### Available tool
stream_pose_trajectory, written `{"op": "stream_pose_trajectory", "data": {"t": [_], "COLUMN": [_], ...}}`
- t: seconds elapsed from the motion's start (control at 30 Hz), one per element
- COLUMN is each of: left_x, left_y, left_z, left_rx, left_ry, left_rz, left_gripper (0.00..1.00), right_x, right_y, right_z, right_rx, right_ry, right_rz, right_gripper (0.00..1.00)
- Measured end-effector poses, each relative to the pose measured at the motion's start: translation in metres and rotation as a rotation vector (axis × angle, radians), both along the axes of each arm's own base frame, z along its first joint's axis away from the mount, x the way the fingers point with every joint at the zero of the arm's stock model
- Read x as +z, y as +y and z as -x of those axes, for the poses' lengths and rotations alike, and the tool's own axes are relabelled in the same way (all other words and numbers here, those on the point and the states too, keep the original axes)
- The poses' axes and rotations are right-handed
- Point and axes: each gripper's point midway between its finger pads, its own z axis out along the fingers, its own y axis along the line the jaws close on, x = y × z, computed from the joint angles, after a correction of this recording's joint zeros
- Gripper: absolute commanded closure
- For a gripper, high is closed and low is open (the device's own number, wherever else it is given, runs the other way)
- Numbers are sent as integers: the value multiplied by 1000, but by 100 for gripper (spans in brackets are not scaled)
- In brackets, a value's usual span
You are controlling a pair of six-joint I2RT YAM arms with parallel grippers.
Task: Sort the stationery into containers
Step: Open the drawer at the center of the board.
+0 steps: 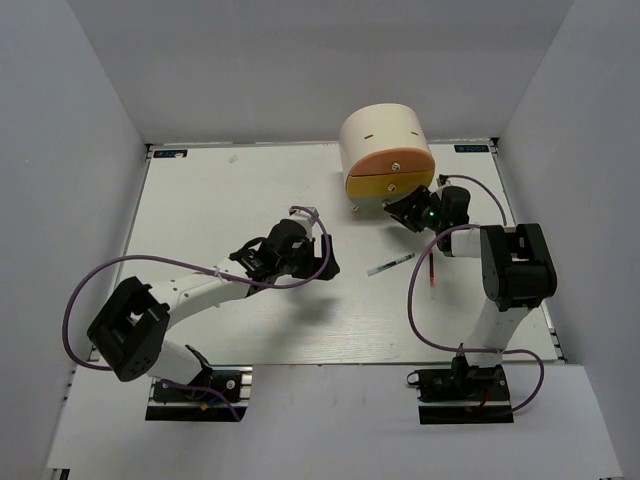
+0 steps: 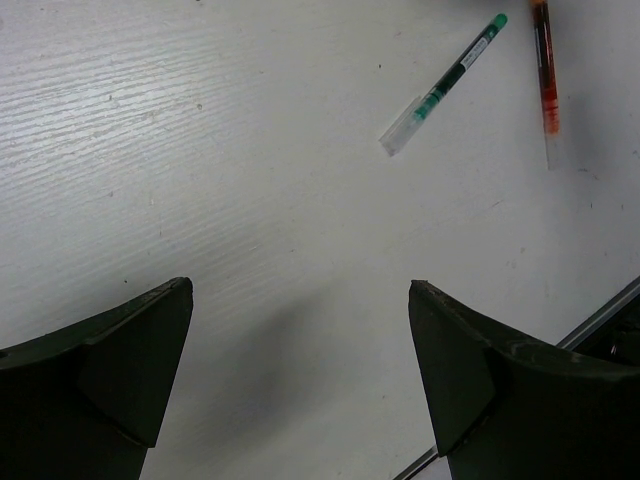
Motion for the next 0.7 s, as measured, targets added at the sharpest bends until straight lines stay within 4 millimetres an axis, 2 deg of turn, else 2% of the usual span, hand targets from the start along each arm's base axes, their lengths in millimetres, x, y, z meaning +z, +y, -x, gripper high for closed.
{"op": "stream_pose_trajectory", "data": {"t": [0.33,0.57,0.7], "left_x": [-8,-9,-8], "left_y": [-1,0,-1], "left_z": [-1,0,0], "left_rx": [1,1,2], "left_ry": [24,30,30], "left_rz": [-20,-26,-26], "left_gripper": [2,2,2], "right_x": [4,-3,-5], "right_y": [3,4,4], "right_z": [-25,-32,-32], "right_rx": [-5,-6,-6], "right_ry": [-23,-16,-14], "right_rz": [-21,-22,-24], "right_gripper": [51,51,58]}}
